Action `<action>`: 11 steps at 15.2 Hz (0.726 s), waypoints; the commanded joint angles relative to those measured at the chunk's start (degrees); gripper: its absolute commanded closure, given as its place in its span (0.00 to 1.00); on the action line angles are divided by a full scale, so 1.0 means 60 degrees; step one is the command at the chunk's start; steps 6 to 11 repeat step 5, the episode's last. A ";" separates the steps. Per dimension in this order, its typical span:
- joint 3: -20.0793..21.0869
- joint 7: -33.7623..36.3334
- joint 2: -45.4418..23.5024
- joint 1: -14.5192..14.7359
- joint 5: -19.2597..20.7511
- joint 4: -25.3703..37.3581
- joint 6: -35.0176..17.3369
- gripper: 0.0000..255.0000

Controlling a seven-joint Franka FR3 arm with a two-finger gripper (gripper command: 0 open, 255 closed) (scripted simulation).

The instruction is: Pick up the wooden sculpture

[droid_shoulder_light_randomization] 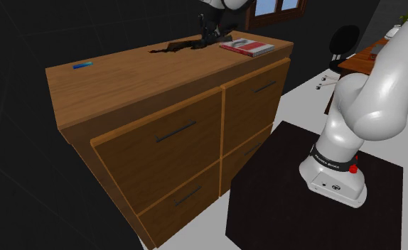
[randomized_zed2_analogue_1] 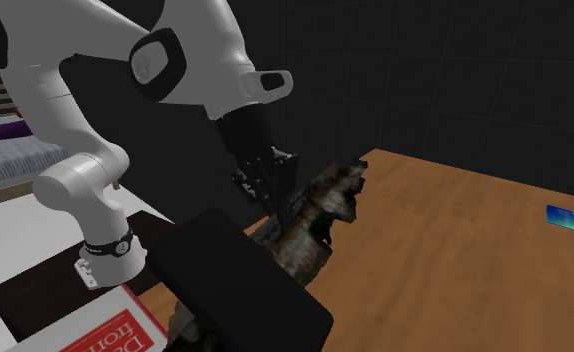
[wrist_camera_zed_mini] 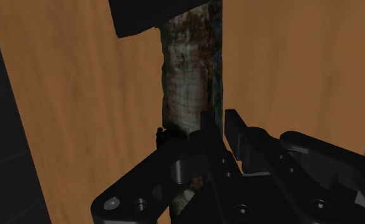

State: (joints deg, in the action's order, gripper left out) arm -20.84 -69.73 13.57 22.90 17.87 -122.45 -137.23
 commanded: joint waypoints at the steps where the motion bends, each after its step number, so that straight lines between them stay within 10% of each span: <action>1: 0.0003 -0.0080 0.0022 0.0019 -0.0058 0.0240 0.0245 1.00; 11: 0.0021 -0.0139 0.0058 0.0040 -0.0104 0.0479 0.0516 1.00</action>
